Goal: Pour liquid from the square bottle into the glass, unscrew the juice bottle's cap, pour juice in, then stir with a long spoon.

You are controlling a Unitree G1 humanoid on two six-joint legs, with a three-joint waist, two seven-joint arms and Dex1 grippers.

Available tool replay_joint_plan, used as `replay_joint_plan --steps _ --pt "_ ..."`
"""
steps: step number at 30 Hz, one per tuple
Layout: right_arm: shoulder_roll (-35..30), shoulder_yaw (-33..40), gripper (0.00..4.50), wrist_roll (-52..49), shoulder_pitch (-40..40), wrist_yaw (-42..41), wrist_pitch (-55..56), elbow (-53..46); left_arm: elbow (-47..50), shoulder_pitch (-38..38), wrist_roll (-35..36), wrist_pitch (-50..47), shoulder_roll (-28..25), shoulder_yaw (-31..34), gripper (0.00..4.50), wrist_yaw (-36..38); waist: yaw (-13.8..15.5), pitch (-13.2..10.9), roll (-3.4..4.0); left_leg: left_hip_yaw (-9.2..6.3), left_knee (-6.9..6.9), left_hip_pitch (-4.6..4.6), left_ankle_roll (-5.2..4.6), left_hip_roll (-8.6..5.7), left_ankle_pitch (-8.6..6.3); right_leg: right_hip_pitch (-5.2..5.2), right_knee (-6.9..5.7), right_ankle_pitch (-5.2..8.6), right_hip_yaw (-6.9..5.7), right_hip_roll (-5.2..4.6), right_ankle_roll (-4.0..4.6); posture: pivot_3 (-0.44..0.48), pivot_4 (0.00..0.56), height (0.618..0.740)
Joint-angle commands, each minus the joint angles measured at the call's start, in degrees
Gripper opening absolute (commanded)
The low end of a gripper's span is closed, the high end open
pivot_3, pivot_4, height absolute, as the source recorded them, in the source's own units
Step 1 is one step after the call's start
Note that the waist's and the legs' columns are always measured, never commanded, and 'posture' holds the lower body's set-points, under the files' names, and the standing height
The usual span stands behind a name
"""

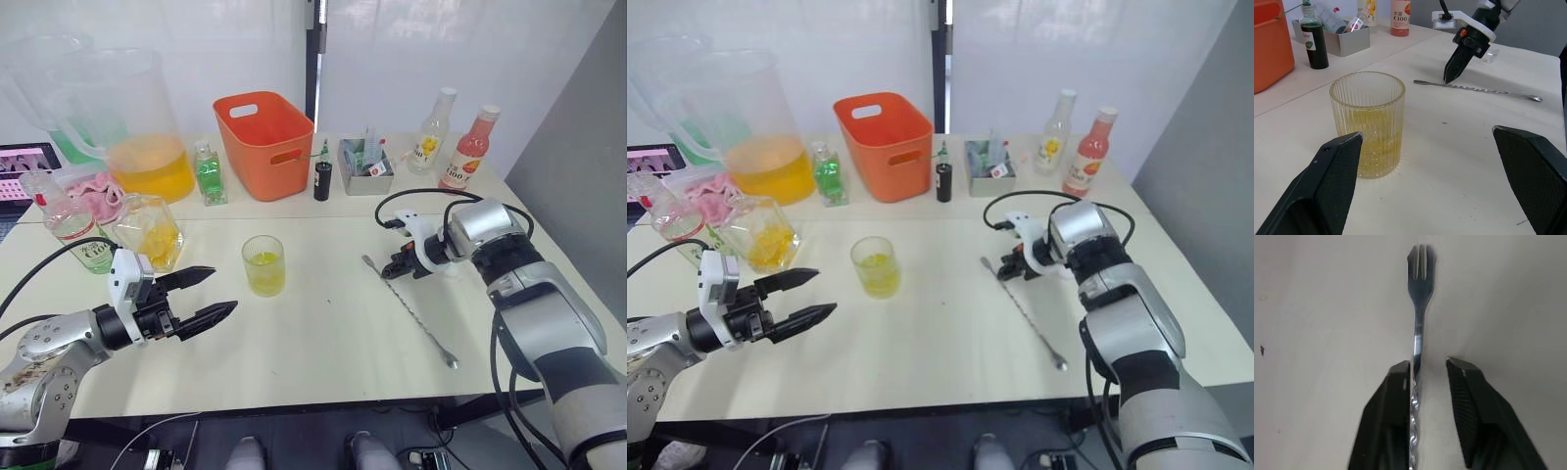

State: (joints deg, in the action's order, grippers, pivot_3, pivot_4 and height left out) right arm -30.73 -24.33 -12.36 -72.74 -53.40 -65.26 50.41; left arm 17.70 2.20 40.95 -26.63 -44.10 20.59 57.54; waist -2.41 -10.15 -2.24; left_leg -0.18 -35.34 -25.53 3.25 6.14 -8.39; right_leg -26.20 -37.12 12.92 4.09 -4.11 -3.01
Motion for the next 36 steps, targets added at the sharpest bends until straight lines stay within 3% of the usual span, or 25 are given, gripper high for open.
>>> replay_joint_plan --steps 1,4,6,10,13,17,23,29,36 --pt "-2.66 1.93 2.72 0.75 -2.01 -3.09 -0.73 -2.22 0.52 0.02 0.64 -0.12 -1.43 1.56 4.50 0.72 -0.01 0.00 0.00 0.00 0.00 0.00 0.00 0.00 0.00 0.00 0.00 0.00 0.00 0.00 0.00 0.000 0.150 0.703" --pt "-5.09 4.10 3.74 -0.29 -2.03 -4.85 -3.24 -5.19 -1.12 0.22 0.22 0.08 -2.31 1.69 4.50 1.28 0.16 0.00 0.01 0.00 0.00 0.00 0.00 0.00 0.00 0.00 0.00 0.00 0.00 0.00 0.00 0.000 0.150 0.703" --pt "-8.01 8.23 4.44 -1.76 1.25 -5.41 1.32 -13.04 -3.09 -0.26 0.01 -0.13 -3.56 2.52 4.50 2.25 0.23 0.00 0.01 0.00 0.00 0.00 0.00 0.00 0.00 0.00 0.01 0.00 0.00 -0.01 0.00 0.000 0.150 0.703" --pt "-10.50 15.51 4.48 -4.49 7.73 -5.45 6.06 -23.90 -6.16 -1.52 -1.29 0.90 -6.17 3.27 4.50 4.85 0.17 0.00 0.01 0.01 0.04 0.01 0.01 0.00 -0.01 -0.01 0.02 0.02 -0.01 -0.01 -0.01 0.000 0.150 0.703" --pt "-13.11 25.78 4.48 -10.36 19.43 -7.30 10.12 -38.48 -11.57 -3.32 -3.74 2.79 -9.86 4.78 4.50 9.16 0.21 0.00 0.00 0.00 0.07 0.02 0.01 0.01 -0.01 0.00 0.02 0.05 -0.01 0.01 -0.01 0.000 0.150 0.703" --pt "-10.67 37.82 4.48 -12.65 36.00 -1.75 21.06 -55.61 -14.68 -4.59 -8.68 6.36 -10.97 3.72 4.50 8.36 0.82 0.01 0.06 0.03 0.13 0.03 0.01 -0.04 -0.01 0.00 0.03 0.11 0.00 -0.08 -0.05 0.000 0.150 0.703" --pt "-1.36 48.23 4.48 -20.17 52.18 2.77 26.95 -63.21 -20.68 -4.20 -15.61 12.94 -8.66 3.41 4.50 3.29 1.34 0.03 0.04 0.04 0.03 0.26 0.11 -0.02 0.06 0.15 0.03 0.13 -0.01 -0.06 -0.33 0.000 0.150 0.703" --pt "0.58 50.05 4.48 -14.64 69.67 3.12 43.03 -63.55 -25.79 -5.70 -20.82 22.34 -4.85 4.95 4.50 -2.55 1.79 0.08 0.03 0.08 -0.01 0.33 0.13 -0.04 0.08 0.26 0.05 0.15 0.00 -0.12 -0.31 0.000 0.150 0.703" --pt "0.36 52.59 4.48 -10.45 77.38 4.33 58.59 -55.00 -30.51 -6.98 -20.27 27.19 -1.78 7.83 4.50 -5.02 1.44 0.12 0.00 0.07 -0.01 0.44 0.18 -0.03 0.11 0.30 0.04 0.21 0.00 -0.10 -0.12 0.000 0.150 0.703"
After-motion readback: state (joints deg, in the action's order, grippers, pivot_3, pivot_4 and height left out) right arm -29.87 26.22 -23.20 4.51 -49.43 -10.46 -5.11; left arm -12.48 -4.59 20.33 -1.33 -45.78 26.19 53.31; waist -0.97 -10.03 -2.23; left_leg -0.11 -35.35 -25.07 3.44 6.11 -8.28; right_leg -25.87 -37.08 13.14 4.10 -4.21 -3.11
